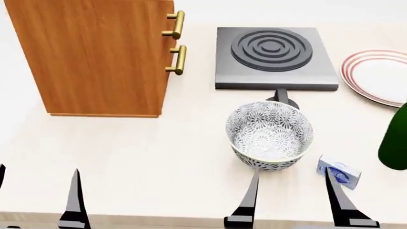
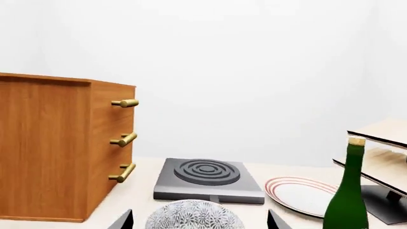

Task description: Put the bowl on the top of the cabinet.

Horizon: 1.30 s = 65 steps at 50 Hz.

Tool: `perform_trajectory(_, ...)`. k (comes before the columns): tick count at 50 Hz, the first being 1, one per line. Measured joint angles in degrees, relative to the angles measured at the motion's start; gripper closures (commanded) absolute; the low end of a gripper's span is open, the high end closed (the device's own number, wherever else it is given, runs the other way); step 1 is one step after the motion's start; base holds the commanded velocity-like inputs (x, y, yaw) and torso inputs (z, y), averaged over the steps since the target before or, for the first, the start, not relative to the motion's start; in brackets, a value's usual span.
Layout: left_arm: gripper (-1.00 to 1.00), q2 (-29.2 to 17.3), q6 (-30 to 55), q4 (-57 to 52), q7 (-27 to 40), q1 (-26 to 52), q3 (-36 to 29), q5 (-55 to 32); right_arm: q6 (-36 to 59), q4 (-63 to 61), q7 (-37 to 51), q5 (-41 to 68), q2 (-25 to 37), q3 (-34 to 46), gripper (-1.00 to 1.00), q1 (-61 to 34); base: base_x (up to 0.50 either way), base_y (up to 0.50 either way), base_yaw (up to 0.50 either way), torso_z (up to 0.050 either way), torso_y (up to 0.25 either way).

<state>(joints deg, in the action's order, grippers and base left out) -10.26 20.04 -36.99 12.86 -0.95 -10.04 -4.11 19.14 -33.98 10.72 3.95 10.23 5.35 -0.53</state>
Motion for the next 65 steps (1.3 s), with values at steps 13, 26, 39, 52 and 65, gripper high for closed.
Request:
perform_trajectory(13,-1.0,-0.48,0.03,-0.35,0.59,-0.09,-0.21,-0.51,-0.11,0.0,0.5,0.52,0.43,0.3,-1.0,0.02,0.0,0.18,0.0,0.0,0.0)
perform_trajectory(26,-1.0,-1.16,0.1,-0.72,1.39,-0.03,-0.56,-1.25,0.2,-0.01,1.04,0.61,1.07,1.04,-1.0,-0.25,0.0,0.5,0.0,0.0,0.0)
perform_trajectory(39,-1.0,-2.02,-0.31,-0.63,2.26,-0.12,-0.72,-2.06,0.17,-0.03,1.71,1.31,1.64,1.81,-1.0,-0.39,0.0,0.28,0.0,0.0,0.0)
perform_trajectory(52,-1.0,-2.64,-0.68,-0.53,3.03,-0.1,-1.23,-2.7,-0.02,0.21,2.38,1.9,2.41,2.27,-1.0,-0.42,0.0,0.23,0.0,0.0,0.0)
perform_trajectory(65,-1.0,-3.34,-0.87,-0.65,3.81,-0.16,-1.54,-3.17,-0.13,0.11,3.33,2.19,2.89,2.81,-1.0,-0.31,0.0,0.01,0.0,0.0,0.0)
